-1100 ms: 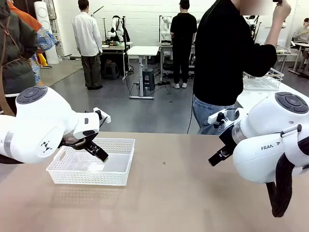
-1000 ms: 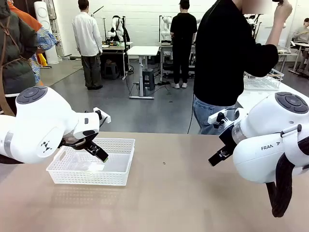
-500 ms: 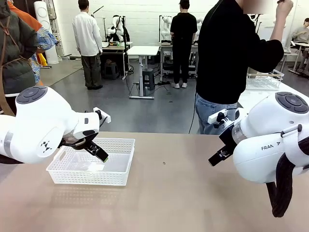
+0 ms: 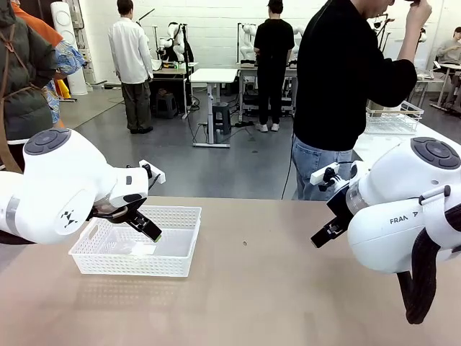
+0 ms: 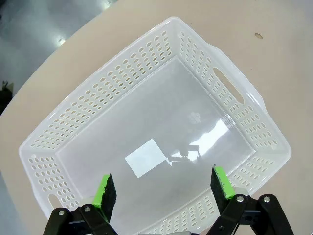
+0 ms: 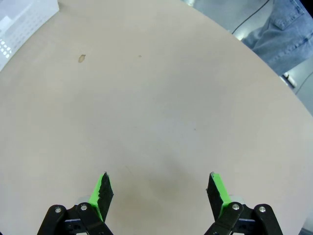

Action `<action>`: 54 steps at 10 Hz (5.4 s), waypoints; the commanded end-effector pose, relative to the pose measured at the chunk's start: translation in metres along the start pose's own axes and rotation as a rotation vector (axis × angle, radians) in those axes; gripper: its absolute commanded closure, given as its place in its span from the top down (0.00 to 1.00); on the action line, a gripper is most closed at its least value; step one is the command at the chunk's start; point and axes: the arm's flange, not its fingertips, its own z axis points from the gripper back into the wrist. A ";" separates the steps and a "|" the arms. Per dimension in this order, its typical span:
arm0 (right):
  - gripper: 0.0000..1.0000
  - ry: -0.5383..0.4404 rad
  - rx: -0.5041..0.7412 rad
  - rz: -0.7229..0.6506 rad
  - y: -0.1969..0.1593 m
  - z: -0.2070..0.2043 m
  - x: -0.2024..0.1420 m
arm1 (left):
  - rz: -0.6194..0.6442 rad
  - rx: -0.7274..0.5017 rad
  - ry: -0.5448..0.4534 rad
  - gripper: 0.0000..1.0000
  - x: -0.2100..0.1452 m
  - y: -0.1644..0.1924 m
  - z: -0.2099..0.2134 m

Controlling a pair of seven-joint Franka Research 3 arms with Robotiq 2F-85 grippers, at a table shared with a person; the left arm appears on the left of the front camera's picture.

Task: Clean and organize the cups into the basket.
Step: Pick up the Organizing basket and move it to the center of the table, then pick up the Reusable plastic cup from the right side of the table and place it inside the Organizing basket.

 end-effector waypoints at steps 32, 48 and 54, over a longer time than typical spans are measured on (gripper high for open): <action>1.00 -0.257 1.156 -0.698 -0.156 0.125 -0.147 | 0.886 -1.086 -0.344 1.00 -0.174 0.172 0.189; 1.00 -0.412 0.969 -0.948 -0.220 0.168 -0.250 | 1.126 -0.891 -0.479 1.00 -0.281 0.227 0.224; 1.00 -0.412 0.969 -0.948 -0.220 0.168 -0.250 | 1.126 -0.891 -0.479 1.00 -0.281 0.227 0.224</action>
